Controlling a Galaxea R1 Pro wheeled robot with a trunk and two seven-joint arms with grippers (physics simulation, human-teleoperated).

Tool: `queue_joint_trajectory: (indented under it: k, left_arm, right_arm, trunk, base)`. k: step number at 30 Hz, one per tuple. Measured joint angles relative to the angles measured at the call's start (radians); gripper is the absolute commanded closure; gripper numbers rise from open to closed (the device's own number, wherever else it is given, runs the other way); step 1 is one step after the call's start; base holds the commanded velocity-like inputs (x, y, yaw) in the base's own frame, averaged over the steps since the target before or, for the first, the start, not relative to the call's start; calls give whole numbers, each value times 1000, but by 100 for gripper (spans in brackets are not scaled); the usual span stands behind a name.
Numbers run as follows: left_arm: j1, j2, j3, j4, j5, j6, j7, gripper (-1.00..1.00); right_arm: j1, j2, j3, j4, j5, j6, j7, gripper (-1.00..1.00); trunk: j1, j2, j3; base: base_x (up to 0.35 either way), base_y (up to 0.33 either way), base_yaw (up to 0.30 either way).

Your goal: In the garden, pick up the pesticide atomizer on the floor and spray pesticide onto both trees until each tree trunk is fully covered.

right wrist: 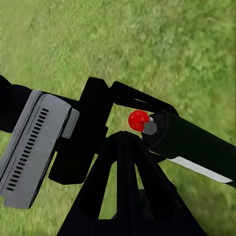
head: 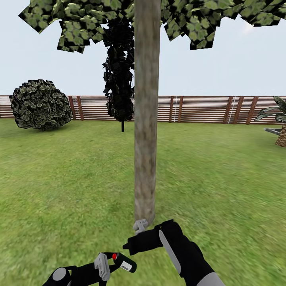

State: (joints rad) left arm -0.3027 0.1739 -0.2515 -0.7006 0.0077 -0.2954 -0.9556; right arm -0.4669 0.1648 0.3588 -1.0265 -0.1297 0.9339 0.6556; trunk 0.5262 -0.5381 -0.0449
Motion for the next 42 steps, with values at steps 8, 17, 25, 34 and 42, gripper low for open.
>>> queue_joint_trajectory:
  k: [8,17,25,34,42]
  left_arm:
    - [0,0,-1,0,-3,0,0,100]
    - [0,-1,-2,2,-45,1,0,100]
    - [0,-3,-1,2,-50,1,-1,100]
    - [0,-3,-1,0,-50,1,-1,100]
    - [6,0,-1,-37,-50,2,-2,100]
  right_arm:
    - [0,0,0,5,-1,-1,0,100]
    - [0,1,0,7,-1,-2,0,100]
    - [0,0,0,7,-2,-2,0,100]
    - [0,0,-1,7,-2,-3,0,100]
    - [0,1,-2,7,-2,-3,0,100]
  trunk:
    - [0,0,0]
    - [0,0,0]
    - [0,0,0]
    - [0,0,0]
    - [0,0,0]
  base:
    - [0,0,0]
    - [0,0,0]
    - [0,0,0]
    - [0,0,0]
    - [0,0,0]
